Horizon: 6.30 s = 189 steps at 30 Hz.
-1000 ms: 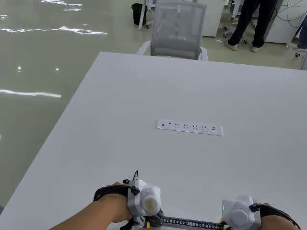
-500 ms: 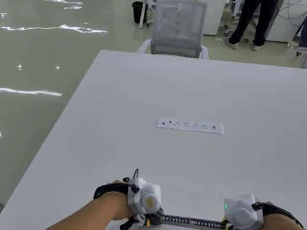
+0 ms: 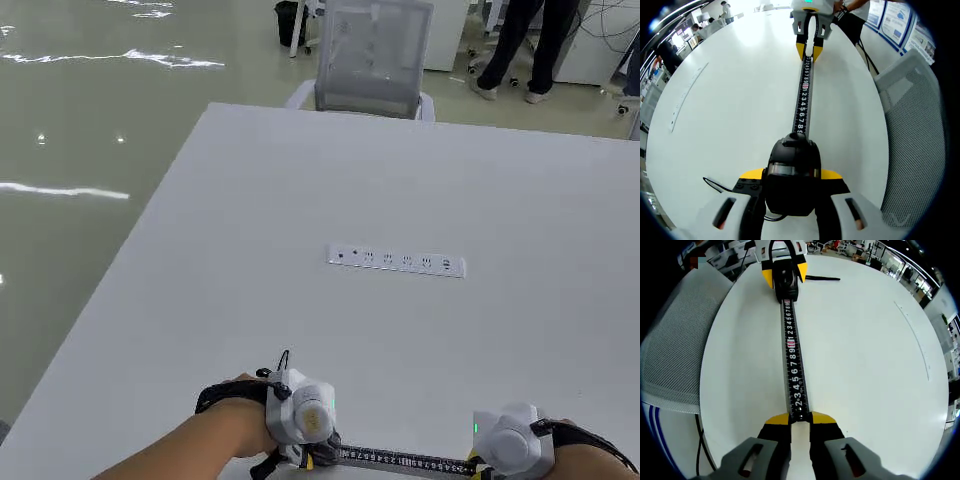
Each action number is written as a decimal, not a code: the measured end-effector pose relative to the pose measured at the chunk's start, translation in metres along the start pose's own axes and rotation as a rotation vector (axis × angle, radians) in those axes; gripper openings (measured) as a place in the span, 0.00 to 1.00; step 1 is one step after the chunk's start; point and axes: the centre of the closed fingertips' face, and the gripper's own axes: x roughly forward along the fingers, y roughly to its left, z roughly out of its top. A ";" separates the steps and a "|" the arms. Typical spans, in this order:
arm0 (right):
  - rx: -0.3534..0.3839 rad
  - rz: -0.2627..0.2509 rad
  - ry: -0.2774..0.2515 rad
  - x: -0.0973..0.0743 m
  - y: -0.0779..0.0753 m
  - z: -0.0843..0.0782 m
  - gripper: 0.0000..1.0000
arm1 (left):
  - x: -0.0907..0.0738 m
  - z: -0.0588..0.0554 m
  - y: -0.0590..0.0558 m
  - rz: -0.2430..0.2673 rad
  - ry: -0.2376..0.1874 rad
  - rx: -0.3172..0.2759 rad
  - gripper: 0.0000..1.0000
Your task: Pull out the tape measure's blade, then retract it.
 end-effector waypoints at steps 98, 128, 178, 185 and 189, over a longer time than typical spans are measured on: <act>0.057 -0.009 -0.036 -0.010 -0.002 -0.027 0.14 | 0.000 0.000 -0.001 0.003 0.006 0.003 0.34; 0.214 -0.209 -0.220 -0.032 -0.029 -0.018 0.68 | 0.000 -0.001 -0.001 -0.006 0.008 0.001 0.34; 0.721 -0.533 -0.572 -0.077 0.004 -0.037 1.00 | -0.001 0.001 -0.003 0.027 -0.002 0.024 0.35; 0.715 -0.565 -0.584 -0.081 0.028 -0.035 1.00 | -0.001 0.000 -0.002 0.028 -0.005 0.024 0.35; 0.733 -0.584 -0.612 -0.088 0.039 -0.032 1.00 | 0.000 0.000 -0.002 0.026 0.001 0.033 0.35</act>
